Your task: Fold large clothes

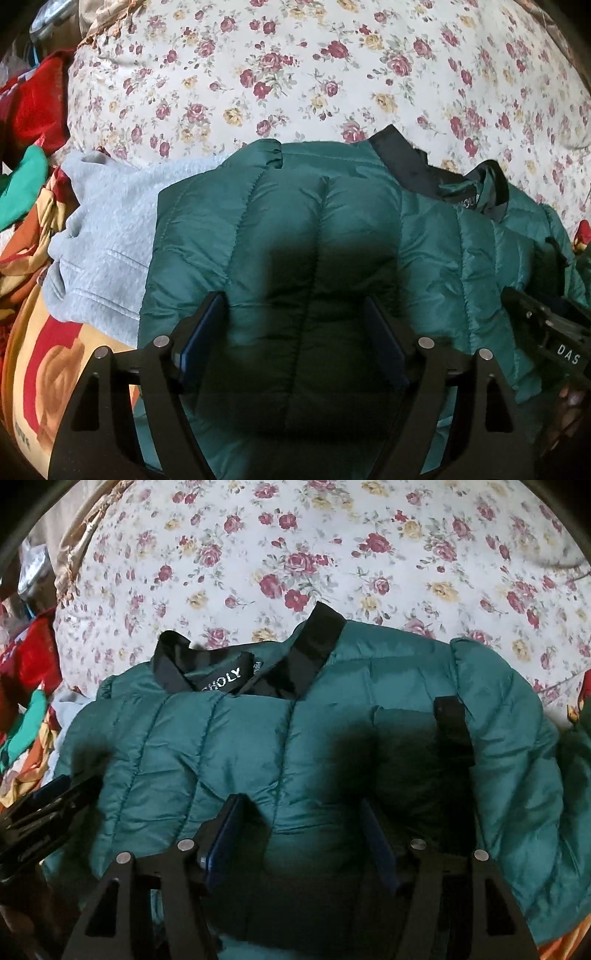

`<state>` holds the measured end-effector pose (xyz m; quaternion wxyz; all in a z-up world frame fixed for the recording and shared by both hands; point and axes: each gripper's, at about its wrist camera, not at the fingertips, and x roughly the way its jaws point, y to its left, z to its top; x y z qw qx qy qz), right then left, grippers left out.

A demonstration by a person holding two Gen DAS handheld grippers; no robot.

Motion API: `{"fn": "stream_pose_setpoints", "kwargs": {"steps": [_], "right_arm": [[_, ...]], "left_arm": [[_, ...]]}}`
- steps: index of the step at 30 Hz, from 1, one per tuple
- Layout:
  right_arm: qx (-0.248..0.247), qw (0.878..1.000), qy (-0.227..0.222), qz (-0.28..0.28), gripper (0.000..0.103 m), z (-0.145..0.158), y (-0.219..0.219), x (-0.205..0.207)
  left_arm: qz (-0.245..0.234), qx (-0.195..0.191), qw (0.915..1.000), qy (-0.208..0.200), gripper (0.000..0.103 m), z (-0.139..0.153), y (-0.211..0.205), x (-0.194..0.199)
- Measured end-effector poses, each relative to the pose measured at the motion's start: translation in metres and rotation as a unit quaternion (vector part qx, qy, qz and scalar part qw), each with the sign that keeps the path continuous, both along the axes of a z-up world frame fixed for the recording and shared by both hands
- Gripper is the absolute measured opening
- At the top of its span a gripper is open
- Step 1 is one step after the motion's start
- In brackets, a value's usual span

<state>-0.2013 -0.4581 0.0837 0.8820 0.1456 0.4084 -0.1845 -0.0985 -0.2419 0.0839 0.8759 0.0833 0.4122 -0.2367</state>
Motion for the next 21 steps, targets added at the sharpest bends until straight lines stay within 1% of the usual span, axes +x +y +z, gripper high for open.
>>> {"fn": "stream_pose_setpoints", "kwargs": {"steps": [4,8,11,13,15,17,19,21], "right_arm": [[0.000,1.000,0.004,0.004,0.063,0.012,0.004,-0.006],[-0.004,1.000,-0.015,0.013,0.063,0.032,0.015,-0.033],[-0.009,1.000,-0.023,0.017,0.063,0.038,0.021,-0.051],[-0.006,1.000,-0.013,0.019,0.063,0.031,0.021,-0.055],[-0.008,1.000,0.014,0.022,0.063,0.016,0.022,-0.051],[-0.003,1.000,0.021,0.024,0.063,0.003,0.020,-0.048],[-0.007,1.000,0.022,0.022,0.063,-0.002,0.021,-0.047],[-0.012,0.999,0.025,0.022,0.063,0.000,0.023,-0.047]], "left_arm": [[0.001,0.006,1.0000,0.001,0.079,-0.002,-0.001,0.000],[0.001,0.008,1.0000,-0.001,0.080,-0.003,-0.001,0.000],[0.001,0.007,1.0000,-0.001,0.080,-0.003,-0.001,0.001],[0.001,0.007,1.0000,-0.001,0.081,-0.004,-0.002,0.001],[0.001,0.007,1.0000,-0.002,0.081,-0.004,-0.002,0.001],[0.000,0.009,0.9999,-0.005,0.082,-0.005,-0.003,0.000],[-0.001,0.011,0.9999,-0.007,0.082,-0.006,-0.003,-0.002],[-0.003,0.010,0.9999,-0.005,0.082,-0.004,-0.003,-0.002]]}}
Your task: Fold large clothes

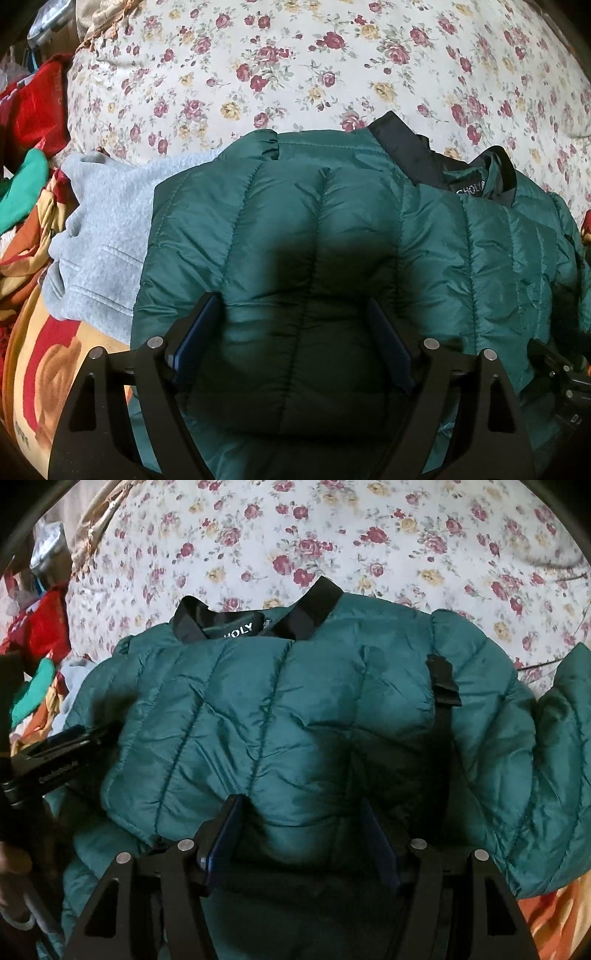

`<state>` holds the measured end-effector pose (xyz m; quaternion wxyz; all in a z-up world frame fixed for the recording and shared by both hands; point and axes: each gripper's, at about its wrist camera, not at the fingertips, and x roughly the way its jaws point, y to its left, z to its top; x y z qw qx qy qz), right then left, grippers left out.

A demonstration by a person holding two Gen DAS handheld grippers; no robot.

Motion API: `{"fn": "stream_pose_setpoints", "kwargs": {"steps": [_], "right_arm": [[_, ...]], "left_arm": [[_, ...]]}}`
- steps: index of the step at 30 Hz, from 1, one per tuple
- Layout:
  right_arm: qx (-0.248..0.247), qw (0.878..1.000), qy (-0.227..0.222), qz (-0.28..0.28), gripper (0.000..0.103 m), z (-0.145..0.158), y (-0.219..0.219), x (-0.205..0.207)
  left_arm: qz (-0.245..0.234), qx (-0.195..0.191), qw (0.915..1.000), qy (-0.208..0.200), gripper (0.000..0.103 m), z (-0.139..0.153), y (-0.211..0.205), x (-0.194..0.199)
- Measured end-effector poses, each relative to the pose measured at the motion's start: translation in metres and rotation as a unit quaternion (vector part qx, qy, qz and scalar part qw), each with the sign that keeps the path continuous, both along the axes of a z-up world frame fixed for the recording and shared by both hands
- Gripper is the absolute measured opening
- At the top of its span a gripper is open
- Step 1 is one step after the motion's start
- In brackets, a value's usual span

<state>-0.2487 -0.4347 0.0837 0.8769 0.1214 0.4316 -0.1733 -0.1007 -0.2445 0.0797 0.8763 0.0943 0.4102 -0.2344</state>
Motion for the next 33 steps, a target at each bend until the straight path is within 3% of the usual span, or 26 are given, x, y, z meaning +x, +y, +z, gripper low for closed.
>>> {"fn": "stream_pose_setpoints", "kwargs": {"steps": [4,7,10,12,16,33], "right_arm": [[0.006,1.000,-0.008,-0.009,0.063,0.012,0.001,-0.003],[0.005,1.000,-0.020,-0.021,0.063,0.023,0.003,-0.011],[-0.002,0.999,-0.023,-0.023,0.065,0.030,0.008,-0.016],[-0.009,0.999,-0.026,-0.026,0.074,0.034,0.011,-0.020],[-0.023,0.999,-0.033,-0.036,0.076,0.045,0.013,-0.029],[-0.070,0.988,-0.035,-0.133,0.076,0.080,-0.076,-0.097]], "left_arm": [[-0.010,-0.021,0.9995,0.021,0.082,0.012,0.010,-0.006],[-0.007,-0.049,0.9986,0.014,0.082,0.025,0.019,-0.017],[-0.015,-0.043,0.9989,0.008,0.082,0.034,0.018,-0.030],[-0.022,-0.042,0.9989,0.008,0.082,0.038,0.017,-0.038],[-0.026,-0.051,0.9983,0.013,0.082,0.041,0.018,-0.049],[-0.036,-0.059,0.9973,0.023,0.082,0.049,-0.005,-0.060]]}}
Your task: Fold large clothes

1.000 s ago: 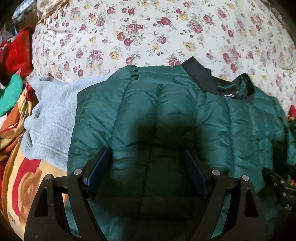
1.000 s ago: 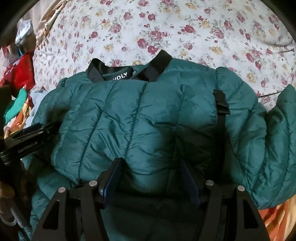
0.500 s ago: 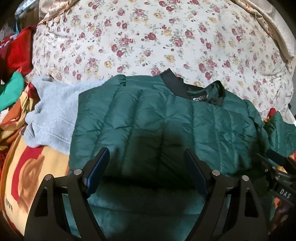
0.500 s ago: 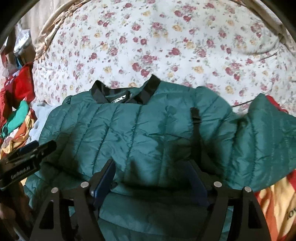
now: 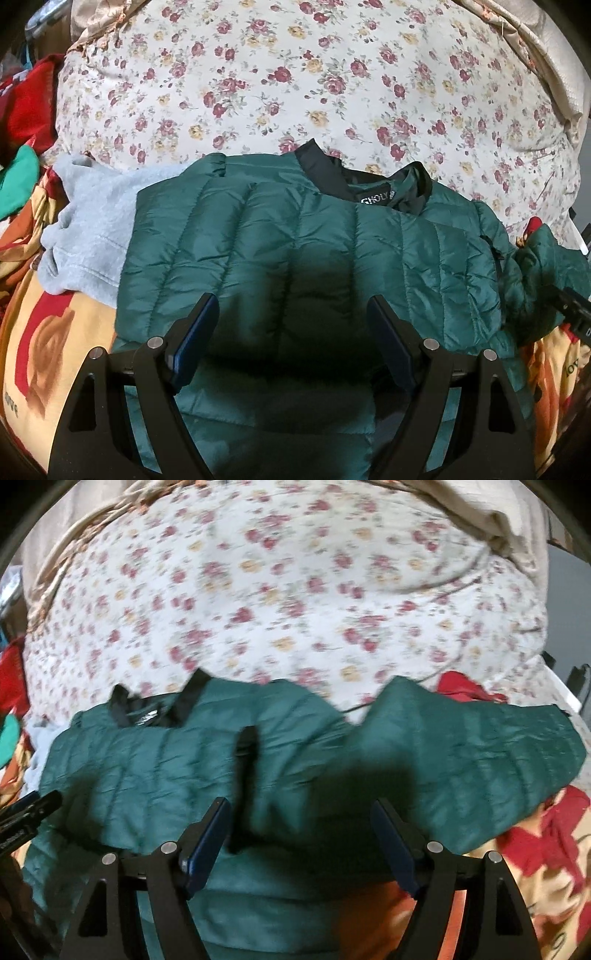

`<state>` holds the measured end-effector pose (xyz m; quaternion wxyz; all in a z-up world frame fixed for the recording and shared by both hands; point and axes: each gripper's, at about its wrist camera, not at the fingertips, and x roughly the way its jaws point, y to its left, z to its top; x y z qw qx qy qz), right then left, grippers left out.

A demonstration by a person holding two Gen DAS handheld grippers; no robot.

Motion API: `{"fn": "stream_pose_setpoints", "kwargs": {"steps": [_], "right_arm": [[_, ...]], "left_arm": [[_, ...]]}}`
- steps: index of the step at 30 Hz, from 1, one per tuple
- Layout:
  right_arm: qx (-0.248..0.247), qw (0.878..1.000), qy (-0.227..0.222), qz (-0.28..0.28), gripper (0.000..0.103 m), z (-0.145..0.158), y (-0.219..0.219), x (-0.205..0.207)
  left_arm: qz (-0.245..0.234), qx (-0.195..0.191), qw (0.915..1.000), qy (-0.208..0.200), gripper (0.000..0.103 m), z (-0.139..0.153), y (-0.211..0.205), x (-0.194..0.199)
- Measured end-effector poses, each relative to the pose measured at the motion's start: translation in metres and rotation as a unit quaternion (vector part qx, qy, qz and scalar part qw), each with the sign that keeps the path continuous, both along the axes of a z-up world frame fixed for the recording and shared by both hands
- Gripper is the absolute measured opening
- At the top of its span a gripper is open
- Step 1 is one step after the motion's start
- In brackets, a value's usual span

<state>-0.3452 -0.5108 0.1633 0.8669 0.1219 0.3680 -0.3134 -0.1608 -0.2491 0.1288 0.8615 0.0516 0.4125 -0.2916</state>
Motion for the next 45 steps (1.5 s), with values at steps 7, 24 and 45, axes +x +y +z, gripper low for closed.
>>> {"fn": "stream_pose_setpoints", "kwargs": {"steps": [7,24,45], "right_arm": [[-0.007,0.998,0.010,-0.057,0.076,0.003,-0.053,-0.028],[0.016,0.966,-0.051,-0.252,0.076,0.019,-0.194,-0.127],[0.043,0.955,-0.102,-0.274,0.017,0.019,-0.275,-0.173]], "left_arm": [[-0.013,0.014,0.9998,-0.009,0.082,-0.001,-0.016,-0.002],[-0.001,0.005,0.9999,0.012,0.082,-0.014,-0.009,0.011],[0.014,0.006,0.9997,0.018,0.082,-0.019,-0.002,0.020]]}}
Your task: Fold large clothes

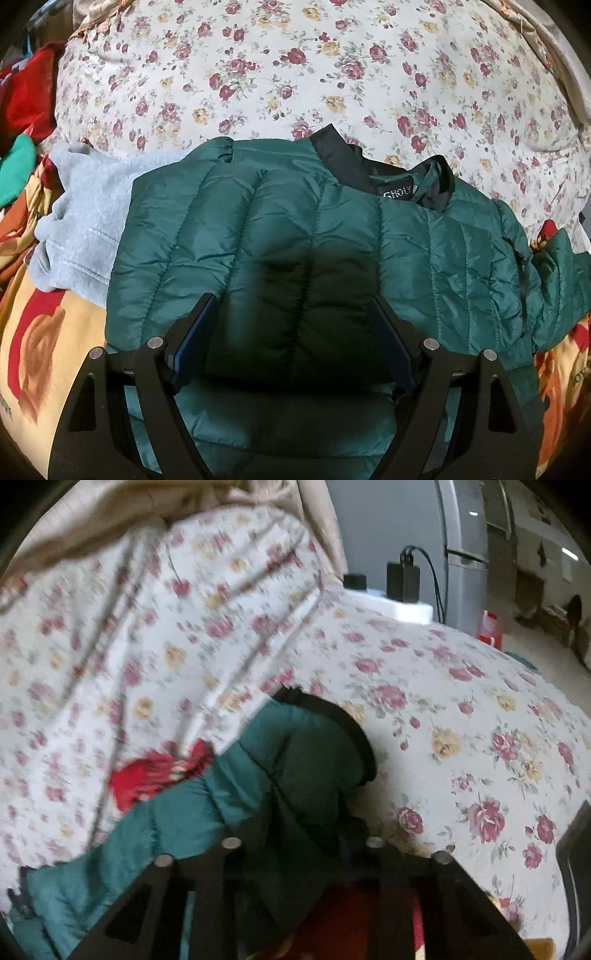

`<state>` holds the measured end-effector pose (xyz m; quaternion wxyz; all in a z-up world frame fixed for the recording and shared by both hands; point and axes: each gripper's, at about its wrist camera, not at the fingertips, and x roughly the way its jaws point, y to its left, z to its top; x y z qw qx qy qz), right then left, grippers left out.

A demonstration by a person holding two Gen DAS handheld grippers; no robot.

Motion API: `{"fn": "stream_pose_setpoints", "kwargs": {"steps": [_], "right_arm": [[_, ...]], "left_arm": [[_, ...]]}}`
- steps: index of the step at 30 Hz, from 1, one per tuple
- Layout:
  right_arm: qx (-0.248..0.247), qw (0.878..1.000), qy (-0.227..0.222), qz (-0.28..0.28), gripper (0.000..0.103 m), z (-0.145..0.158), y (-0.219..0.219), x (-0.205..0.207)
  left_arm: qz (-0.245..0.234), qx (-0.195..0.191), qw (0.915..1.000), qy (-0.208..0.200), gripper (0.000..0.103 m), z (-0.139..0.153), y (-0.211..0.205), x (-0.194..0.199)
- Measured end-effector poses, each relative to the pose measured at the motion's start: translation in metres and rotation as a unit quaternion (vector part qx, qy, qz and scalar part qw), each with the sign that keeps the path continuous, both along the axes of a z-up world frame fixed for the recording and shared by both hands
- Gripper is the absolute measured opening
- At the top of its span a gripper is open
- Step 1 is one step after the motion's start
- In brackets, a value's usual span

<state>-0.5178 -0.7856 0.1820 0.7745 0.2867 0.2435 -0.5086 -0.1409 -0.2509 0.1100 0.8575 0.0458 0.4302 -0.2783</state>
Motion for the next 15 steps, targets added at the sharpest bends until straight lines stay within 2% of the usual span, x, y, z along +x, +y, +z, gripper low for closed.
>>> {"fn": "stream_pose_setpoints", "kwargs": {"steps": [4,8,15], "right_arm": [[-0.017,0.998,-0.044,0.050,0.013,0.015,0.027,-0.006],[-0.018,0.989,-0.102,0.102,0.012,0.030,0.058,-0.004],[-0.035,0.972,-0.130,0.193,0.010,0.050,0.120,0.040]], "left_arm": [[-0.004,-0.004,1.0000,-0.002,0.082,0.002,0.001,-0.004],[-0.003,-0.006,1.0000,-0.004,0.082,0.004,0.003,-0.007],[0.003,-0.009,0.9998,-0.018,0.082,0.013,0.011,-0.008]]}}
